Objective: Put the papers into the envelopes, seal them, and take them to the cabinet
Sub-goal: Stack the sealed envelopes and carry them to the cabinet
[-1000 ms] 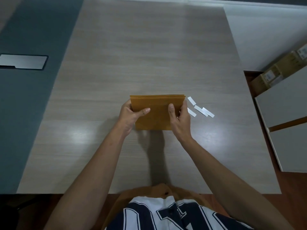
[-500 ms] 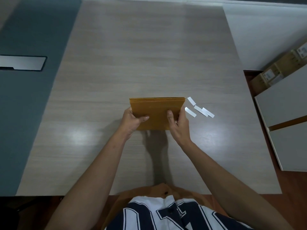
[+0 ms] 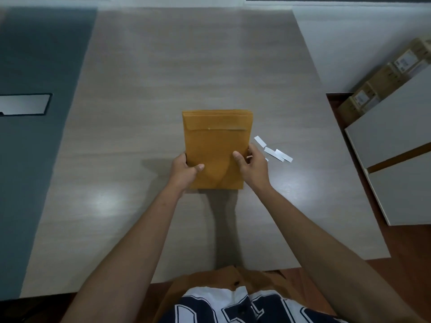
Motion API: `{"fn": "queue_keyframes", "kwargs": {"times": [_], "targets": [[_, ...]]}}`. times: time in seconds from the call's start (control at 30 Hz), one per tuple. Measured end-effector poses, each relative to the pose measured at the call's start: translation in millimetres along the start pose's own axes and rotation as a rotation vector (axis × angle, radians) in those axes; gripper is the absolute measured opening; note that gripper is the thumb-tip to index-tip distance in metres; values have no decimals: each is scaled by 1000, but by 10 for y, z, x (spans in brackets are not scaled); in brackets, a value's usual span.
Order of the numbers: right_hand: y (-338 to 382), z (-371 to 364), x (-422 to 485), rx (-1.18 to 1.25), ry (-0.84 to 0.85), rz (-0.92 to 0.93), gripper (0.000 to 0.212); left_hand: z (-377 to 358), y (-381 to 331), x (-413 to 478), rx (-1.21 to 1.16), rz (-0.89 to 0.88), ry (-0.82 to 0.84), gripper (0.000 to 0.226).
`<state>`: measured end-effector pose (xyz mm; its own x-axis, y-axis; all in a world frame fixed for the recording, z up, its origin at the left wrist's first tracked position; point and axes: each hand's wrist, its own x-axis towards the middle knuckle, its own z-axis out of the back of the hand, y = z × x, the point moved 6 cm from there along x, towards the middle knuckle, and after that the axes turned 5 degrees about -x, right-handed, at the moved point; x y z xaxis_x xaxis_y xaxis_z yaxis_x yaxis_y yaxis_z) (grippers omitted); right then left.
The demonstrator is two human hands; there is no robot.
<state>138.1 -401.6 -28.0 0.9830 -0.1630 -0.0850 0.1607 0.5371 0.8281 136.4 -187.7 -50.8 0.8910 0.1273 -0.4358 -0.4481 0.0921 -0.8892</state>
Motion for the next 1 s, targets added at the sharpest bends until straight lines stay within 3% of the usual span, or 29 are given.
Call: {"fn": "queue_keyframes", "kwargs": {"times": [0.27, 0.57, 0.67, 1.0], "targets": [[-228, 557, 18, 47, -186, -176, 27, -589, -331, 36, 87, 1, 204, 53], [-609, 1555, -365, 28, -376, -243, 26, -1590, -625, -312, 255, -92, 344, 66], [-825, 2064, -626, 44, -447, -248, 26, -2105, -679, -600, 268, -122, 412, 56], [-1577, 3852, -1595, 62, -705, -279, 24, -3931, -935, -1828, 291, -246, 673, 53]]}}
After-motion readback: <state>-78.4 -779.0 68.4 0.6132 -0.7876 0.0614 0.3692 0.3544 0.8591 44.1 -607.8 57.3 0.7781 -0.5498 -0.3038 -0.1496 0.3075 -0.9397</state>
